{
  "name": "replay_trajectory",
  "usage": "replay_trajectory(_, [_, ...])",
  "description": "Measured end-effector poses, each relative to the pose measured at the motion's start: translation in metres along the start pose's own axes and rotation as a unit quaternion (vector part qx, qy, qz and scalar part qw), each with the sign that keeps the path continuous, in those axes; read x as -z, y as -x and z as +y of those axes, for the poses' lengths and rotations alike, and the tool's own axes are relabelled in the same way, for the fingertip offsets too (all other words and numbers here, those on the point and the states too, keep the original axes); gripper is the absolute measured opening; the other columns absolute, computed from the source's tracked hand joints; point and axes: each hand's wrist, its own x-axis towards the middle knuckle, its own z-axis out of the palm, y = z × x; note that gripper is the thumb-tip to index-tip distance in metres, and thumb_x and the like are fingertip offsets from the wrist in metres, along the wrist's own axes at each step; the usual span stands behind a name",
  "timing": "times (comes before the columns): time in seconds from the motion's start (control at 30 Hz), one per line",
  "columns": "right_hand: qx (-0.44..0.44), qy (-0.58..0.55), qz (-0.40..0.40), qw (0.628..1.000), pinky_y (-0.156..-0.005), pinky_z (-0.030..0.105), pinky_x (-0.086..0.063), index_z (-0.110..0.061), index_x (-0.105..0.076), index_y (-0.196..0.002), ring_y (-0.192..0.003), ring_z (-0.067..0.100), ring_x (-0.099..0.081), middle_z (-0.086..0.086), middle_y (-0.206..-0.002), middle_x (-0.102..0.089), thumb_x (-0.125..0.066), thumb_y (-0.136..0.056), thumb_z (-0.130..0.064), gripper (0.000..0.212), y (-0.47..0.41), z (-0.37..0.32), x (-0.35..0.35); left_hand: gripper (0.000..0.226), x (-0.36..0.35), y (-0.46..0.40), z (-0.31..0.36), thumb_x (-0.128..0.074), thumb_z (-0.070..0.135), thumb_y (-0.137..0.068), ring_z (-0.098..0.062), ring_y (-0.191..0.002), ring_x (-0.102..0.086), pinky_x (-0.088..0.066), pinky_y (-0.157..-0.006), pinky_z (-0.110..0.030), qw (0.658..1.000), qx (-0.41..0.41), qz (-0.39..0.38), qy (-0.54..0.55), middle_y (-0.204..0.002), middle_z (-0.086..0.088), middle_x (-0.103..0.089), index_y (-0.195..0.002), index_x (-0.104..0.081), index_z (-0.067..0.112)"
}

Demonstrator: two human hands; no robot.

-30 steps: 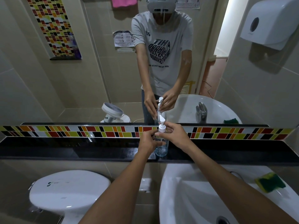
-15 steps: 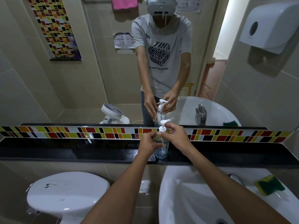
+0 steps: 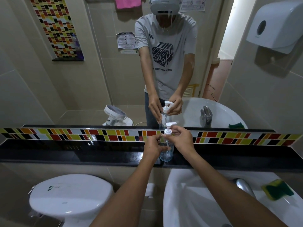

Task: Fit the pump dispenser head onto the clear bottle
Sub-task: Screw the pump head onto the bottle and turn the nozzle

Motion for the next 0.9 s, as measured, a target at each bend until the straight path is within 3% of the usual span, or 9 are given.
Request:
replay_trajectory(0.17, [0.01, 0.056, 0.0, 0.998, -0.091, 0.042, -0.062, -0.008, -0.076, -0.113, -0.1, 0.023, -0.074, 0.012, -0.108, -0.074, -0.092, -0.074, -0.021, 0.044, -0.008, 0.009, 0.001, 0.055, -0.006, -0.001, 0.002, -0.091, 0.001, -0.07, -0.023, -0.097, -0.079, -0.065, -0.091, -0.047, 1.0, 0.005, 0.004, -0.006, -0.11, -0.01, -0.08, -0.123, -0.076, 0.008])
replay_trajectory(0.3, [0.015, 0.052, -0.103, 0.993, -0.099, 0.043, -0.059, -0.008, -0.072, -0.125, -0.112, 0.02, -0.071, 0.008, -0.122, -0.07, -0.087, -0.08, -0.026, 0.05, -0.015, 0.006, 0.021, 0.062, -0.002, 0.0, 0.004, -0.092, 0.005, -0.071, -0.023, -0.104, -0.076, -0.065, -0.093, -0.044, 1.0, -0.006, -0.004, -0.01, -0.117, -0.01, -0.079, -0.129, -0.073, 0.008])
replay_trajectory(0.4, [0.033, 0.073, -0.117, 0.99, -0.101, 0.035, -0.056, -0.009, -0.07, -0.13, -0.119, 0.02, -0.067, 0.005, -0.126, -0.069, -0.082, -0.086, -0.025, 0.049, -0.015, 0.005, 0.023, 0.069, 0.0, -0.001, 0.004, -0.091, 0.003, -0.071, -0.022, -0.107, -0.076, -0.065, -0.094, -0.042, 1.0, -0.005, -0.005, -0.005, -0.125, -0.012, -0.077, -0.136, -0.069, 0.007])
replay_trajectory(0.5, [0.06, 0.081, -0.076, 0.992, -0.088, 0.014, -0.051, -0.006, -0.072, -0.125, -0.111, 0.017, -0.066, 0.006, -0.121, -0.069, -0.082, -0.086, -0.019, 0.043, -0.009, 0.006, 0.015, 0.073, 0.0, 0.0, 0.002, -0.091, 0.003, -0.071, -0.02, -0.108, -0.075, -0.064, -0.095, -0.043, 1.0, -0.004, -0.003, -0.001, -0.129, -0.013, -0.075, -0.14, -0.066, 0.008])
replay_trajectory(0.73, [0.087, 0.079, -0.023, 0.993, -0.076, 0.003, -0.047, -0.007, -0.075, -0.119, -0.102, 0.014, -0.064, 0.001, -0.11, -0.068, -0.085, -0.082, -0.017, 0.04, -0.003, 0.006, 0.01, 0.072, -0.001, 0.001, 0.002, -0.091, 0.004, -0.072, -0.022, -0.107, -0.075, -0.064, -0.096, -0.045, 1.0, -0.007, 0.001, 0.0, -0.127, -0.013, -0.075, -0.139, -0.067, 0.01])
replay_trajectory(0.8, [0.08, 0.08, -0.032, 0.993, -0.085, 0.01, -0.051, -0.007, -0.075, -0.12, -0.104, 0.015, -0.065, 0.003, -0.112, -0.069, -0.086, -0.081, -0.019, 0.042, -0.003, 0.004, 0.011, 0.067, 0.0, 0.001, 0.001, -0.09, 0.003, -0.073, -0.024, -0.107, -0.076, -0.063, -0.097, -0.046, 1.0, -0.007, -0.003, -0.001, -0.126, -0.012, -0.076, -0.136, -0.069, 0.01])
replay_trajectory(0.9, [0.041, 0.034, -0.091, 0.994, -0.098, 0.032, -0.056, -0.012, -0.073, -0.123, -0.112, 0.017, -0.068, 0.002, -0.118, -0.073, -0.089, -0.077, -0.027, 0.05, -0.005, -0.002, 0.022, 0.063, -0.001, 0.001, 0.001, -0.087, 0.0, -0.076, -0.024, -0.11, -0.073, -0.062, -0.099, -0.044, 1.0, -0.008, -0.013, 0.009, -0.126, -0.011, -0.075, -0.135, -0.067, 0.006])
